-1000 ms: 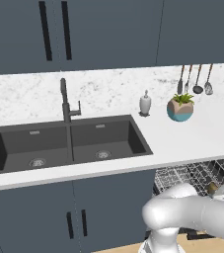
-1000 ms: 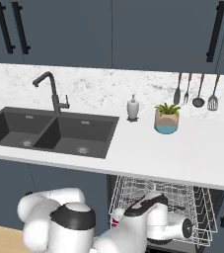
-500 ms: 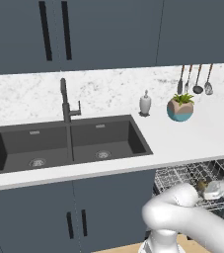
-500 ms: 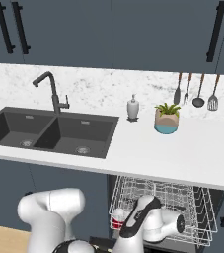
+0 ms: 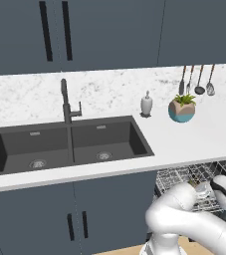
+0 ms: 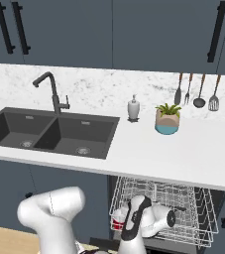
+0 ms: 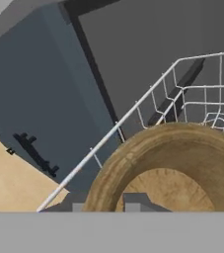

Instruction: Pick up the cup and bowl from the counter, place them in the dishwasher, and close the dishwasher door.

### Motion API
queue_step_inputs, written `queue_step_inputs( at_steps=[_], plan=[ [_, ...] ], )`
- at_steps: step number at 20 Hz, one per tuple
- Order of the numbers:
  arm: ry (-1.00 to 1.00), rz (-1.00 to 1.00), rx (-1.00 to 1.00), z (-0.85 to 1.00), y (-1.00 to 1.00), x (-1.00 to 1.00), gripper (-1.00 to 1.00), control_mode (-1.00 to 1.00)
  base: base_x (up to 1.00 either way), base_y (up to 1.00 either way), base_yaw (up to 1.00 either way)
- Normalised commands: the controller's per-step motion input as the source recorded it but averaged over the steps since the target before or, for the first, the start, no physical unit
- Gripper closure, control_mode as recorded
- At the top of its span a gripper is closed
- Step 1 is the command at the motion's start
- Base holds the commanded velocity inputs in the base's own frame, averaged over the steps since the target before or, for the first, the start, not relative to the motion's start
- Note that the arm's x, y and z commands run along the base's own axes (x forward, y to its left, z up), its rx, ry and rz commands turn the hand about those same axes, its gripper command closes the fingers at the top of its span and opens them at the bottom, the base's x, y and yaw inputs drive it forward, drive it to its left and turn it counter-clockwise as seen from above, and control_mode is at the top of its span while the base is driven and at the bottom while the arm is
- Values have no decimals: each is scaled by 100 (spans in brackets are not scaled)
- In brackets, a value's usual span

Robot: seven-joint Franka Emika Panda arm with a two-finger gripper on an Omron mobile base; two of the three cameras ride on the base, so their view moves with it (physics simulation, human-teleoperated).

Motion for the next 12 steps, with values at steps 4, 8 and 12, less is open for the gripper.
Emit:
queue_step_inputs(
  at_steps=[4, 8, 12],
  plan=[
    [9, 0, 0, -60, 0, 46, 100, -100, 0, 0, 0],
    [15, 0, 0, -58, -13, 23, 100, -100, 0, 0, 0],
    [25, 0, 0, -56, -36, 1, 100, -100, 0, 0, 0]
  ],
)
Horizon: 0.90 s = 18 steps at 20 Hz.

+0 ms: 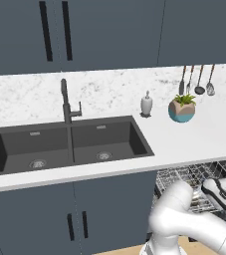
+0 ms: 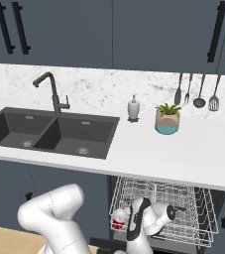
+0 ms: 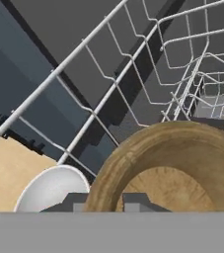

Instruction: Pick up the cup and bowl from the counter, place them in the dishwasher, and close the dishwasher door.

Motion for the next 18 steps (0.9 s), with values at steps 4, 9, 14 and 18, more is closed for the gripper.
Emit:
queue_step_inputs(
  at_steps=[4, 9, 14, 18],
  plan=[
    [11, 0, 1, -3, -28, -6, -100, -100, 0, 0, 0],
    [0, 0, 0, 60, -1, -19, -100, -100, 0, 0, 0],
    [0, 0, 0, 30, 0, -14, -100, -100, 0, 0, 0],
    [0, -2, -6, 15, 1, -77, -100, -100, 0, 0, 0]
  ],
)
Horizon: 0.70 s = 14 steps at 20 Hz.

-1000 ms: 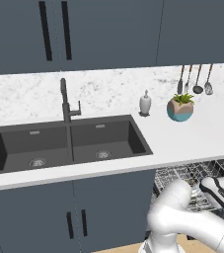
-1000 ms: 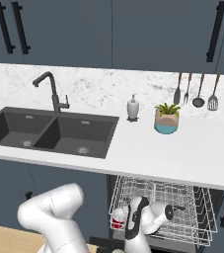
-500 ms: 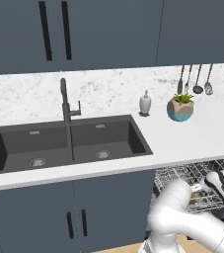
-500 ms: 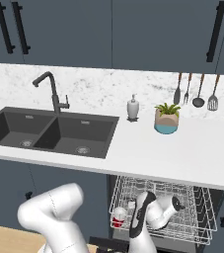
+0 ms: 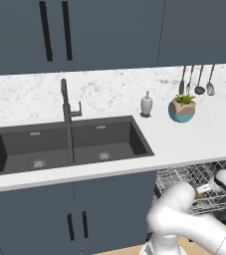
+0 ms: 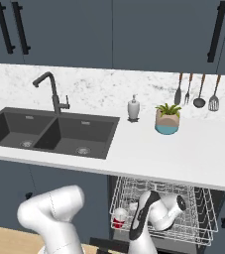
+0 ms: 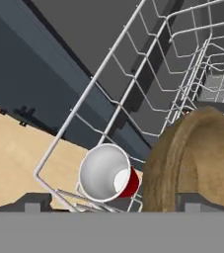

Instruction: Pick up the cup and bowl from the counter, place them in the dishwasher, and close the dishwasher door.

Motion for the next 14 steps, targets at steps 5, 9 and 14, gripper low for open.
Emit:
queue_step_inputs(
  at_steps=[5, 9, 14],
  plan=[
    [5, -3, -11, -17, 7, -17, -100, -100, 0, 0, 0],
    [6, -11, -12, 3, -17, -48, -100, -100, 0, 0, 0],
    [0, -11, -6, 75, -5, -95, -100, -100, 0, 0, 0]
  ],
)
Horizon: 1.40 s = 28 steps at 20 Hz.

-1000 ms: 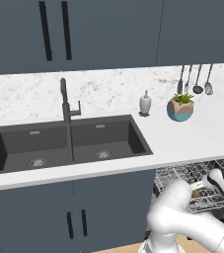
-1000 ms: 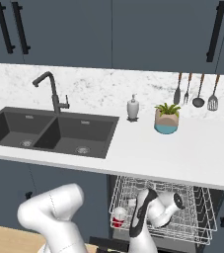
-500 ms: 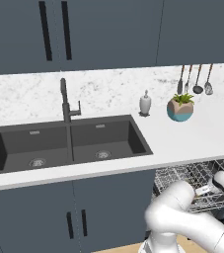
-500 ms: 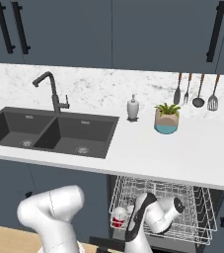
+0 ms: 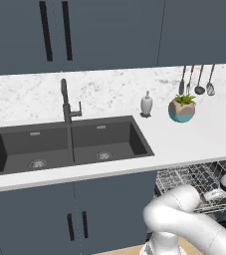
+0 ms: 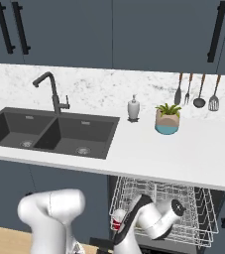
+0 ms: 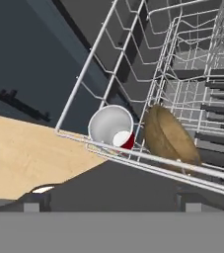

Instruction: Pick up the cup and bowl from the counter, place them in the dishwasher, and close the dishwasher door.

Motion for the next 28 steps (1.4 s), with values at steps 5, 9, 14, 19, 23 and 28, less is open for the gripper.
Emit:
queue_step_inputs(
  at_steps=[5, 9, 14, 19, 23, 28],
  plan=[
    [6, -10, -13, 69, -5, -96, -100, -100, 0, 0, 0],
    [-15, -3, -16, 12, 0, -100, -100, -100, 0, 0, 0],
    [-2, -1, -20, 44, 0, -100, -100, -100, 0, 0, 0],
    [8, -1, -20, 50, 0, -100, -100, -100, 0, 0, 0],
    [-19, -4, -2, -2, -5, -100, -100, -100, 0, 0, 0],
    [-14, -8, 0, -1, 0, -100, -100, -100, 0, 0, 0]
  ],
)
